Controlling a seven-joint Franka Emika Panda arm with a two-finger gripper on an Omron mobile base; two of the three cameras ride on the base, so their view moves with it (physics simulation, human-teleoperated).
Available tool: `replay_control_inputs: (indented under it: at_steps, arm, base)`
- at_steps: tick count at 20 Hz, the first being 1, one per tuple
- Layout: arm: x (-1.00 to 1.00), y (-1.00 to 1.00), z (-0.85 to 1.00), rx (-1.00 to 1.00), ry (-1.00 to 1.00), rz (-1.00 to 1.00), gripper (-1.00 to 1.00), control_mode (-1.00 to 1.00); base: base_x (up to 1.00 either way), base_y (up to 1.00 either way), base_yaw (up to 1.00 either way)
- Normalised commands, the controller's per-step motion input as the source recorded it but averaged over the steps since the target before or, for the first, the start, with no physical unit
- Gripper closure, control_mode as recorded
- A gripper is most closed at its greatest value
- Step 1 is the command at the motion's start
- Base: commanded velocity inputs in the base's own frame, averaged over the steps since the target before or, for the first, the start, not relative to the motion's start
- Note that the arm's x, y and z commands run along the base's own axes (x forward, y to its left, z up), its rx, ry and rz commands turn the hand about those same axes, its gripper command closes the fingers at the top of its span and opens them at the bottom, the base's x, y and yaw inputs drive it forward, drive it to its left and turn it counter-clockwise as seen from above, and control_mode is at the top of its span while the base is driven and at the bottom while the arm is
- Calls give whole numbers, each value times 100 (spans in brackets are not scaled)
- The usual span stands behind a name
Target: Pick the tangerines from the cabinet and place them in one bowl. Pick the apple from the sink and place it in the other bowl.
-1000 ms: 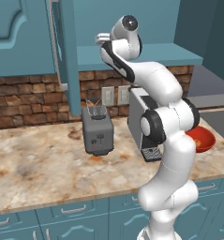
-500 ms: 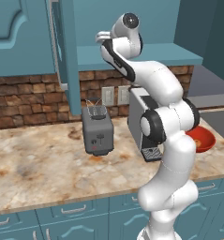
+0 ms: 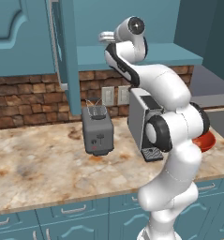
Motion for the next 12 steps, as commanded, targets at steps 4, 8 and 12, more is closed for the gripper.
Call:
replay_control_inputs:
  at_steps: [4,8,12]
  arm:
    - [-72,-22,0,0,-3,0,100,-100]
    - [-78,-28,3,0,0,0,100,-100]
    - [-82,-38,1,0,0,-1,100,-100]
  base:
    - [0,0,0]
    - [0,0,0]
    - [0,0,0]
